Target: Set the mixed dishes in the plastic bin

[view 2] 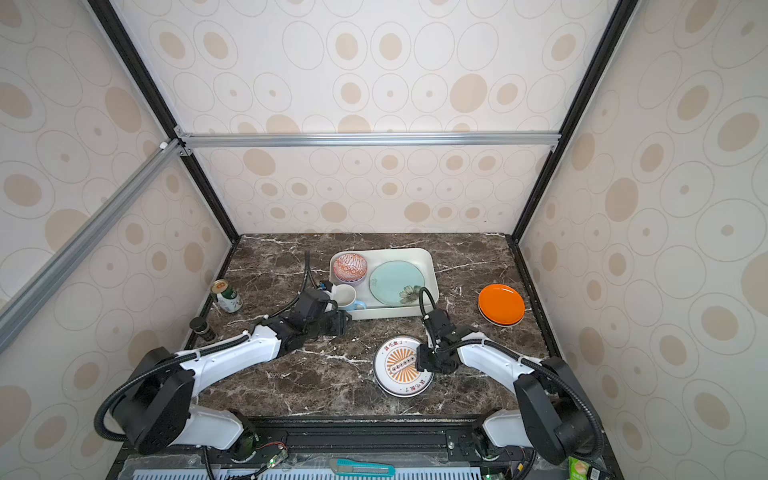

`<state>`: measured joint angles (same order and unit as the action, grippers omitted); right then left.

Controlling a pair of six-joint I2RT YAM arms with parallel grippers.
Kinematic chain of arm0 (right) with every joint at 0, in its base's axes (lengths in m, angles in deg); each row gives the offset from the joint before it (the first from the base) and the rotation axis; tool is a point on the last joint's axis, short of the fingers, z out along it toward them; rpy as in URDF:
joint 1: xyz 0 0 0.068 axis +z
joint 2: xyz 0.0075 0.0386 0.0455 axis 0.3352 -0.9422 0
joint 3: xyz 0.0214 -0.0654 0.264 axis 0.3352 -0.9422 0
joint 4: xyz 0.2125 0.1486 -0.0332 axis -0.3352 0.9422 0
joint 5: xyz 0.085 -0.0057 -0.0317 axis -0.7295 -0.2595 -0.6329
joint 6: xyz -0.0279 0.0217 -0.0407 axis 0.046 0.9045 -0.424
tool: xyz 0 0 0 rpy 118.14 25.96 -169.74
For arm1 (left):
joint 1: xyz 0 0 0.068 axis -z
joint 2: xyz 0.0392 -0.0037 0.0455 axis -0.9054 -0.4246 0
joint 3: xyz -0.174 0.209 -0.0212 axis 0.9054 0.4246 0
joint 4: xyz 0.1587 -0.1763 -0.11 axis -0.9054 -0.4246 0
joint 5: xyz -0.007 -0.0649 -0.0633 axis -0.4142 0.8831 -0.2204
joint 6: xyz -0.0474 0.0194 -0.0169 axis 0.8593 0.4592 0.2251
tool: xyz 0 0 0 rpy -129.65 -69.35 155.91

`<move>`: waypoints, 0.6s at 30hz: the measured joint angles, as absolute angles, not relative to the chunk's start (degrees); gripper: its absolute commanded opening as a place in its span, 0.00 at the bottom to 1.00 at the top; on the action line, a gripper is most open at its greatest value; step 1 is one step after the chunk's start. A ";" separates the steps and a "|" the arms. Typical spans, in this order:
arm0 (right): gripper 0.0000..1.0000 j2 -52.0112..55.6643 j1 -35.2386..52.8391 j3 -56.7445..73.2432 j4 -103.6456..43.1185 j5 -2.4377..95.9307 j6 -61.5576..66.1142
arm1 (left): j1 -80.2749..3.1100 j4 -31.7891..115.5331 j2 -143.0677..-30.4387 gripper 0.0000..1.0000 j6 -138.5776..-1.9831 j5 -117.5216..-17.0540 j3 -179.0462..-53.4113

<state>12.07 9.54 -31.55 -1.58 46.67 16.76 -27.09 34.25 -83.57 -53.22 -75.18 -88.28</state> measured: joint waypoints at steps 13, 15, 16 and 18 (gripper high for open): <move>0.57 20.57 11.97 -30.50 1.61 49.90 16.52 | -14.02 31.94 -76.66 0.42 -44.36 -74.77 -79.30; 0.57 22.69 11.97 -30.39 2.79 50.52 16.39 | -12.43 32.81 -77.86 0.39 -43.23 -74.31 -78.64; 0.57 23.61 11.97 -30.37 3.23 50.82 16.26 | -11.55 33.31 -78.89 0.37 -42.66 -73.96 -78.55; 0.56 24.35 11.90 -30.37 3.95 51.02 16.19 | -10.37 34.45 -80.64 0.33 -41.94 -73.50 -78.58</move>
